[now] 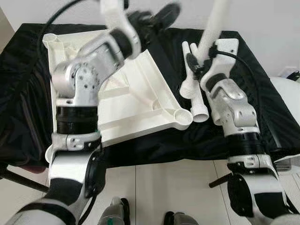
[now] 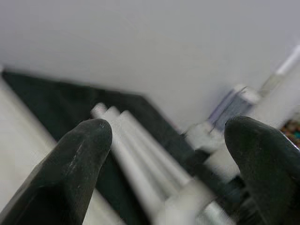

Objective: Building children table

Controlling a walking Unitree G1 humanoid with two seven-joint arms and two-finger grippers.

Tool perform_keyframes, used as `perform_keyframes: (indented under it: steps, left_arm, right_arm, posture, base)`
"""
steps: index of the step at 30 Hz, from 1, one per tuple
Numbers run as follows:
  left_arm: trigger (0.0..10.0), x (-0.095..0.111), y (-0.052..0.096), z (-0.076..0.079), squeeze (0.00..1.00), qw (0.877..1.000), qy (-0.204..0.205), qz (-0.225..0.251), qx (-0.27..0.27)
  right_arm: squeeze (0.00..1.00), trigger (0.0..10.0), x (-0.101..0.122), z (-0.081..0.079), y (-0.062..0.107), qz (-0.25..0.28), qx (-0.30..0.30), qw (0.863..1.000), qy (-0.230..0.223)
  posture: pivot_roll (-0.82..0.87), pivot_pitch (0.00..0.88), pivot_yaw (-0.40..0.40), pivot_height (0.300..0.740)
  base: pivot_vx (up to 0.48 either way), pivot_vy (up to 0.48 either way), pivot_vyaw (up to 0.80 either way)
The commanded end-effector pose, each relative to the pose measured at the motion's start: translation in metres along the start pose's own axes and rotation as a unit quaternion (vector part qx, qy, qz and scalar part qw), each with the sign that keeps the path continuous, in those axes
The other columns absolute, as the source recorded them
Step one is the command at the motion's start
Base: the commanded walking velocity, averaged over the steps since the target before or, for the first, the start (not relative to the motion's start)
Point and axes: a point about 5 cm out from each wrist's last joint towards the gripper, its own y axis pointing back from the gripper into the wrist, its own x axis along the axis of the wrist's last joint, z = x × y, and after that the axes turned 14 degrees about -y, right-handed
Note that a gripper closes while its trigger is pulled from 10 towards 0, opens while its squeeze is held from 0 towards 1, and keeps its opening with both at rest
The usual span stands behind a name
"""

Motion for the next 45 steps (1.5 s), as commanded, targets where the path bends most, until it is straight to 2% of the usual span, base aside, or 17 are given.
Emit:
perform_keyframes:
  steps: [1,10,12,15,19,21,25,26,29,30,31,32,35,36,38,42,45]
  left_arm:
    - [10.0,0.003,0.0,0.006,0.0,1.0,-0.017,0.003,-0.01]
    - [10.0,-0.04,0.015,0.027,0.0,0.991,-0.103,-0.046,-0.07]
    - [10.0,-0.066,0.021,0.035,0.0,0.979,-0.156,-0.082,-0.103]
    - [10.0,-0.082,0.025,0.039,0.0,0.969,-0.186,-0.108,-0.121]
    - [10.0,-0.088,0.026,0.04,0.0,0.967,-0.189,-0.117,-0.123]
    - [10.0,-0.098,0.029,0.039,0.0,0.957,-0.223,-0.139,-0.125]
    - [10.0,-0.101,0.03,0.039,0.0,0.953,-0.233,-0.142,-0.13]
    - [10.0,-0.103,0.032,0.041,1.0,0.95,-0.24,-0.143,-0.138]
    - [10.0,-0.108,0.035,0.046,1.0,0.943,-0.253,-0.14,-0.164]
    - [10.0,-0.108,0.037,0.052,0.68,0.939,-0.256,-0.132,-0.189]
    - [10.0,-0.108,0.037,0.052,0.68,0.939,-0.256,-0.132,-0.189]
    - [10.0,-0.108,0.041,0.059,0.0,0.933,-0.258,-0.124,-0.218]
    - [10.0,-0.107,0.043,0.064,0.0,0.928,-0.26,-0.119,-0.238]
    - [10.0,-0.109,0.047,0.072,0.0,0.917,-0.271,-0.116,-0.268]
    - [10.0,-0.114,0.049,0.075,0.0,0.91,-0.275,-0.122,-0.286]
    - [10.0,-0.135,0.053,0.072,0.0,0.89,-0.307,-0.16,-0.296]
    - [10.0,-0.141,0.053,0.069,0.0,0.886,-0.316,-0.171,-0.292]
  right_arm:
    - [0.0,10.0,0.007,0.002,0.002,0.021,-0.003,1.0,0.001]
    - [0.0,10.0,0.014,0.004,0.013,0.043,0.021,0.999,-0.016]
    - [0.0,10.0,0.017,0.002,0.018,0.057,0.046,0.997,-0.032]
    - [0.0,10.0,0.018,-0.001,0.022,0.063,0.062,0.995,-0.037]
    - [0.0,10.0,0.019,-0.003,0.024,0.066,0.072,0.995,-0.038]
    - [0.0,10.0,0.022,-0.007,0.028,0.075,0.096,0.992,-0.034]
    - [0.0,10.0,0.024,-0.008,0.031,0.08,0.105,0.991,-0.035]
    - [0.0,10.0,0.026,-0.007,0.032,0.083,0.11,0.99,-0.035]
    - [0.0,10.0,0.027,-0.005,0.035,0.086,0.114,0.989,-0.034]
    - [0.0,10.0,0.028,-0.004,0.036,0.084,0.12,0.989,-0.033]
    - [0.0,10.0,0.028,-0.004,0.036,0.084,0.12,0.989,-0.033]
    - [0.0,10.0,0.03,-0.001,0.038,0.083,0.125,0.988,-0.029]
    - [0.0,10.0,0.031,0.0,0.039,0.084,0.127,0.988,-0.027]
    - [0.0,10.0,0.031,0.003,0.04,0.08,0.126,0.989,-0.022]
    - [0.0,10.0,0.031,0.007,0.04,0.077,0.122,0.989,-0.015]
    - [0.0,10.0,0.03,0.01,0.04,0.074,0.121,0.99,-0.007]
    - [0.0,10.0,0.031,0.01,0.04,0.075,0.122,0.99,-0.006]
  posture:
    - [0.01,0.121,-0.02,0.74]
    - [0.0,0.137,-0.016,0.74]
    - [0.01,0.142,-0.016,0.74]
    - [0.0,0.145,-0.011,0.74]
    - [0.0,0.148,-0.007,0.74]
    - [0.0,0.156,0.0,0.74]
    - [0.0,0.16,0.001,0.74]
    - [-0.01,0.163,0.0,0.74]
    - [-0.01,0.166,0.002,0.74]
    - [-0.02,0.166,0.003,0.74]
    - [-0.02,0.166,0.003,0.74]
    - [-0.02,0.165,0.004,0.74]
    - [-0.02,0.165,0.004,0.74]
    - [-0.02,0.162,0.002,0.74]
    - [-0.02,0.161,0.003,0.74]
    - [-0.02,0.155,0.006,0.74]
    - [-0.02,0.154,0.008,0.74]
  base:
    - [0.0,0.0,0.0]
    - [0.0,0.0,0.0]
    - [0.0,0.0,0.0]
    - [0.0,0.0,0.0]
    - [0.0,0.0,0.0]
    - [0.0,0.0,0.0]
    - [0.0,0.0,0.0]
    - [0.0,0.0,0.0]
    - [0.0,0.0,0.0]
    - [0.0,0.0,0.0]
    - [0.0,0.0,0.0]
    - [0.0,0.0,0.0]
    - [0.0,0.0,0.0]
    - [0.0,0.0,0.0]
    - [0.0,0.0,0.0]
    - [0.0,0.0,0.0]
    - [0.0,0.0,0.0]
